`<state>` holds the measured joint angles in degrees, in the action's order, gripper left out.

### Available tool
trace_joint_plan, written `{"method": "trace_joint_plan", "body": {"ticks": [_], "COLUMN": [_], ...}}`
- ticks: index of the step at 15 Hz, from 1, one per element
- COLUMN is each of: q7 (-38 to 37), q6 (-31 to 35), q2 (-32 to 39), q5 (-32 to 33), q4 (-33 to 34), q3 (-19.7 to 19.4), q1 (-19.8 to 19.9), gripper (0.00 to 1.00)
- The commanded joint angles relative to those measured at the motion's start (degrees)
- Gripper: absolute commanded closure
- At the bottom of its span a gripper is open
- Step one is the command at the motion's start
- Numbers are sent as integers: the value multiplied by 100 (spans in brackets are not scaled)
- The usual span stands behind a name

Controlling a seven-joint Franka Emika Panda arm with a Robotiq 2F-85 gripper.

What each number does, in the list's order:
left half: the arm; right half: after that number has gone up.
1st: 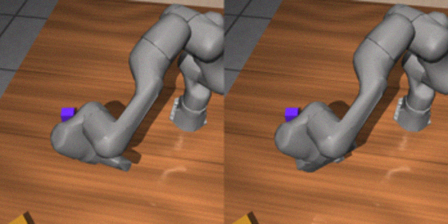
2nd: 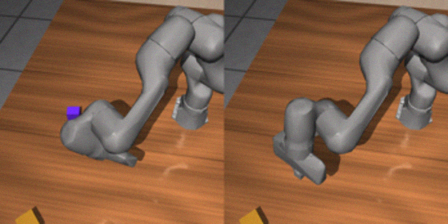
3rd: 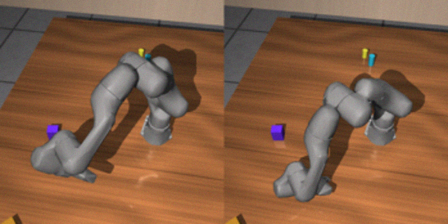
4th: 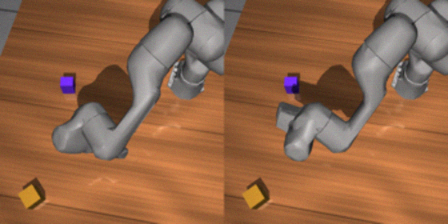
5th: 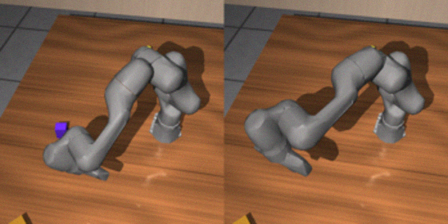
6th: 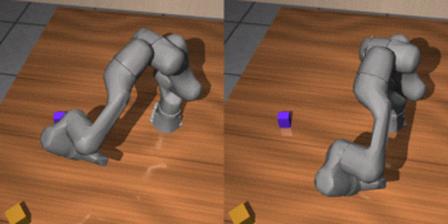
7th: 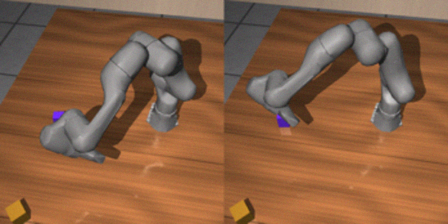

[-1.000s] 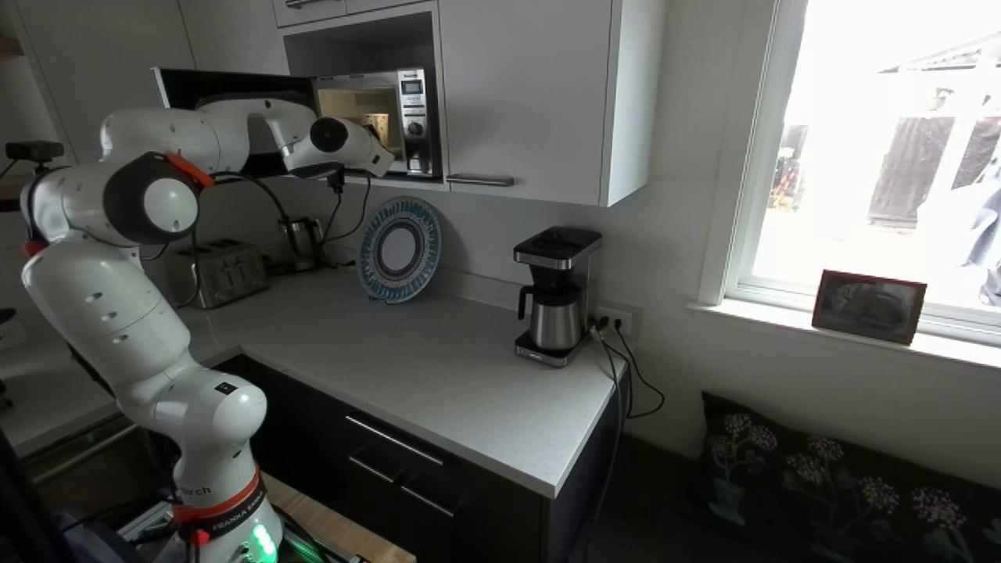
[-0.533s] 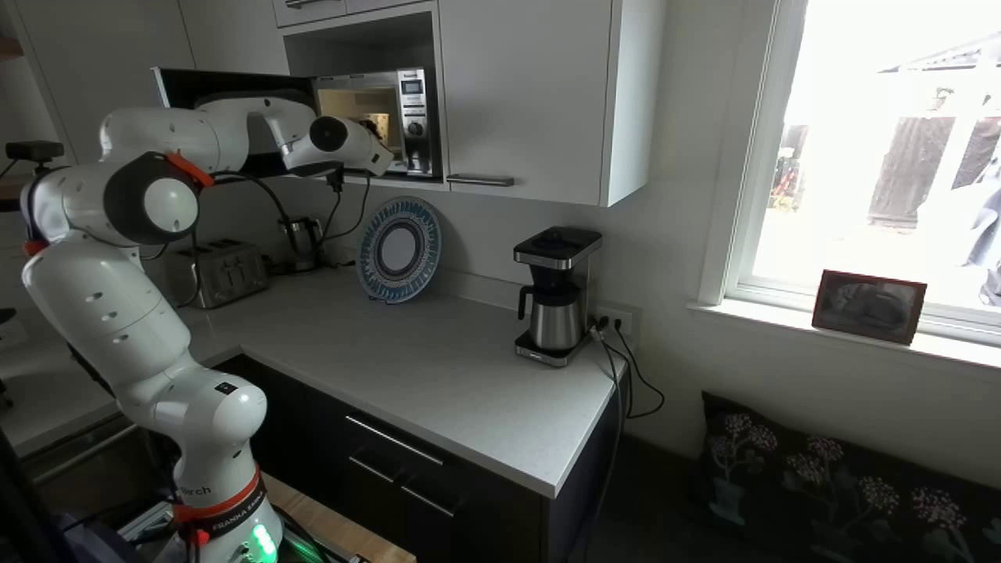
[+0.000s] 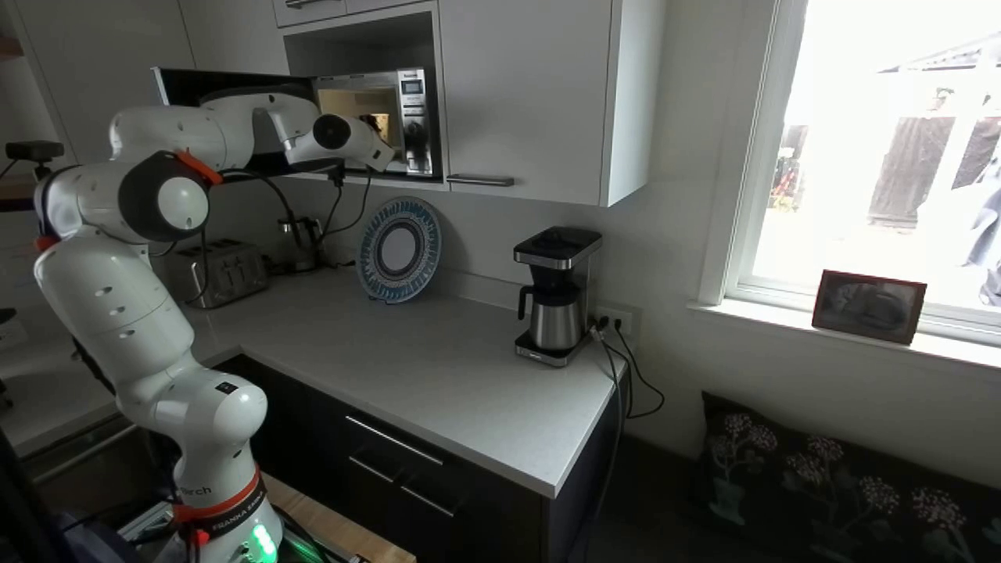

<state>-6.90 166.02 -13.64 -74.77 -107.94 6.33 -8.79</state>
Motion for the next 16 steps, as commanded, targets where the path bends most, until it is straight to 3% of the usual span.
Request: {"method": "trace_joint_plan", "body": {"ticks": [1,8,16], "q7": [157,90,94], "q6": [-127,-164,-182], "q2": [156,199,187], "q5": [-178,-139,-210], "q4": [183,193,143], "q3": [-58,-60,-90], "q1": [-41,-13,-16], "gripper": [47,98,100]}}
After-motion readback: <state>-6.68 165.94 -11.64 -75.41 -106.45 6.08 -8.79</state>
